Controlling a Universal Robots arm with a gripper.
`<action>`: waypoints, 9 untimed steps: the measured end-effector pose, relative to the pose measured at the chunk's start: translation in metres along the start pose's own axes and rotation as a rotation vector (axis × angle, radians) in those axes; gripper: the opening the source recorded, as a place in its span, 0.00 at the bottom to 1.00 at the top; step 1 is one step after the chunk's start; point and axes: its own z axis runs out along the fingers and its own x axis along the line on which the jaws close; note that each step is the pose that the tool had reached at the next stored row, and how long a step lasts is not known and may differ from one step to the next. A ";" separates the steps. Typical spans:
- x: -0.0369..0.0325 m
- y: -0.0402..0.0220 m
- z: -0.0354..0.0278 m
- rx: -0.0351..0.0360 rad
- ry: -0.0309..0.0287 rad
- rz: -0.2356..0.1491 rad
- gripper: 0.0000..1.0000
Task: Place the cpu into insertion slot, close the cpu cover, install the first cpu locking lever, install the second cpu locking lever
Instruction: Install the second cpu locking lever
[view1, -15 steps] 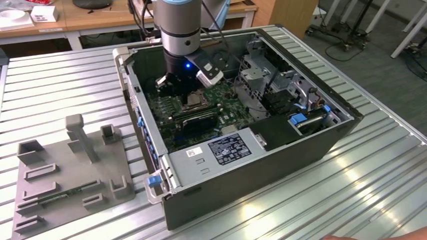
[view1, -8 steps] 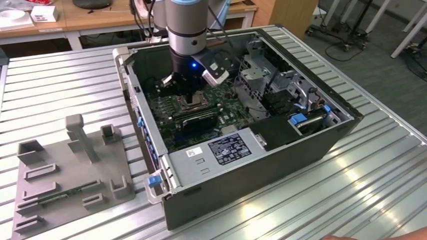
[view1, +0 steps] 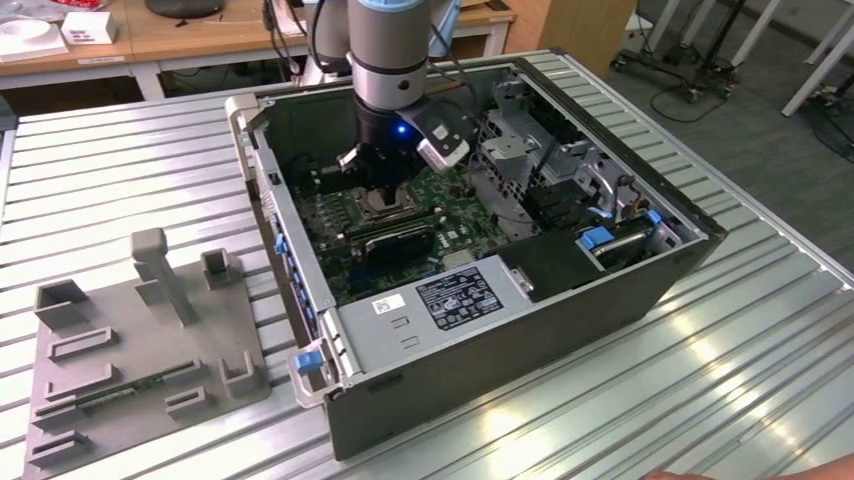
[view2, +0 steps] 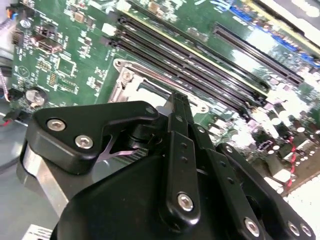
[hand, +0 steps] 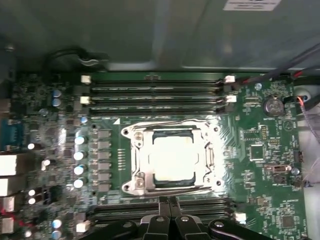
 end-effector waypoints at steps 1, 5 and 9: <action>-0.0012 0.0013 0.0007 0.0001 0.0000 0.000 0.11; -0.0039 0.0094 0.0038 0.0001 -0.0002 0.001 0.11; -0.0037 0.0198 0.0066 0.0001 -0.0002 0.001 0.11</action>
